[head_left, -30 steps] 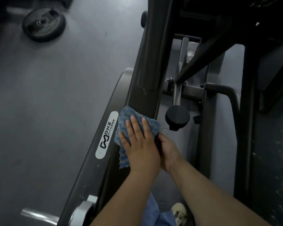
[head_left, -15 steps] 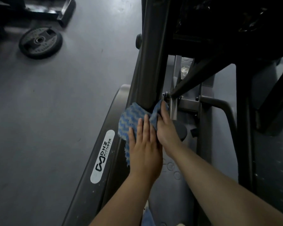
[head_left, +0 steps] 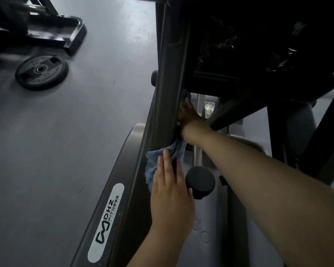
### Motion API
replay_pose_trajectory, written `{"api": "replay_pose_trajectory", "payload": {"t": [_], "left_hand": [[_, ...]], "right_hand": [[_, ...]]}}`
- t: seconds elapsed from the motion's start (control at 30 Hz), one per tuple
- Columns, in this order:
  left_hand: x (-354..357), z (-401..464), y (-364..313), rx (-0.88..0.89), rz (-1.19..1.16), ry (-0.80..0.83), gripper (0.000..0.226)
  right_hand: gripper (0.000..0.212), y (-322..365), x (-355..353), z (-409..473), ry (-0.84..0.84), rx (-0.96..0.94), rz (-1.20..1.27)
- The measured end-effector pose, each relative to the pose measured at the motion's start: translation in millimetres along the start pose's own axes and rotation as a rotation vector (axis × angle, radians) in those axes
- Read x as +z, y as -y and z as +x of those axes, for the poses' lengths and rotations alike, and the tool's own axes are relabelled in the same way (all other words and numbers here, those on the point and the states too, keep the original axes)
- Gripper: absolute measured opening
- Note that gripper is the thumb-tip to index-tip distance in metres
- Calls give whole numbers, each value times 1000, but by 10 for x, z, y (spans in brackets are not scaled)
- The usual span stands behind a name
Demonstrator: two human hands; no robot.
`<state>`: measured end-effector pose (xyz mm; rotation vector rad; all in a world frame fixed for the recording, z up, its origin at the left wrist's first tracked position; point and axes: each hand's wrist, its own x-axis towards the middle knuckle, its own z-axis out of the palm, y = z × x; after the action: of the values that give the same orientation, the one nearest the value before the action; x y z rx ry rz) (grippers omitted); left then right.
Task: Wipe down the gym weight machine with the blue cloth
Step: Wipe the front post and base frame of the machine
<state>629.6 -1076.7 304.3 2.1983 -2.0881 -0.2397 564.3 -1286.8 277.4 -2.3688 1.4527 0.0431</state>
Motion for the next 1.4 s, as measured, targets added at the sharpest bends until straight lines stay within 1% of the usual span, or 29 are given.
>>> {"api": "replay_pose_trajectory", "payload": {"t": [0.1, 0.2, 0.3, 0.37, 0.43, 0.47, 0.53, 0.57, 0.63, 0.7, 0.73, 0.77, 0.83, 0.87, 0.93, 0.97, 1.0, 1.03, 1.07, 1.1, 1.17, 1.23, 1.3, 1.33, 1.4], "left_hand": [[55, 38, -42, 20, 18, 3, 90], [52, 84, -21, 42, 30, -27, 94], [29, 35, 63, 73, 49, -27, 88], [14, -76, 137, 62, 51, 5, 77], [-22, -228, 224, 23, 21, 62, 65], [-51, -314, 266, -7, -5, 116, 64], [-121, -510, 338, -85, -29, 216, 72], [-146, -618, 368, -121, -21, 228, 75], [-209, -831, 435, -172, -36, 222, 78], [-275, -994, 527, -193, -52, 219, 82], [-325, -1045, 577, -196, -62, 213, 80], [-371, -1085, 630, -227, -89, 194, 72], [-414, -1120, 713, -343, -154, 192, 46], [-419, -1126, 712, -390, -192, 234, 37], [-402, -1127, 650, -454, -281, 324, 36], [-400, -1108, 614, -500, -338, 323, 39], [-398, -1070, 598, -547, -387, 313, 43], [-391, -1009, 594, -569, -414, 296, 46], [-367, -936, 609, -577, -418, 293, 49], [-344, -847, 629, -582, -429, 310, 51], [-300, -628, 696, -607, -494, 359, 50], [-270, -366, 792, -621, -612, 395, 42], [-291, -86, 884, -570, -665, 439, 45], [-318, 46, 911, -539, -670, 466, 47], [-377, 284, 914, -486, -679, 480, 48]], "right_hand": [[63, -130, -128, 213, 91, -22, -154], [61, -114, -216, 232, 135, 7, -148], [66, 20, -248, -9, 130, 69, -32], [61, 133, -216, -271, 80, 65, 37], [56, 225, -145, -534, 39, 126, 114], [55, 273, -94, -658, 9, 166, 128], [57, 425, 44, -944, -44, 223, 157], [57, 537, 123, -1117, -49, 237, 208], [60, 834, 298, -1524, 7, 249, 363], [69, 1153, 438, -1925, 55, 251, 488], [72, 1291, 489, -2087, 61, 254, 540], [73, 1415, 510, -2218, 56, 263, 602], [69, 1617, 544, -2460, 11, 284, 705], [69, 1700, 561, -2572, -27, 298, 760], [69, 1817, 597, -2773, -101, 303, 834], [67, 1851, 607, -2856, -113, 300, 825], [63, 1866, 613, -2917, -148, 276, 761], [61, 1852, 632, -2953, -198, 231, 599], [61, 1835, 647, -2964, -197, 182, 471], [63, 1800, 654, -2939, -154, 132, 318], [60, 1734, 652, -2809, -116, 76, 175], [55, 1653, 597, -2576, -45, 50, 68], [57, 1578, 413, -2283, 14, 29, -27], [56, 1538, 310, -2142, 106, 38, -12], [54, 1492, 253, -1954, 126, 87, 61]]}}
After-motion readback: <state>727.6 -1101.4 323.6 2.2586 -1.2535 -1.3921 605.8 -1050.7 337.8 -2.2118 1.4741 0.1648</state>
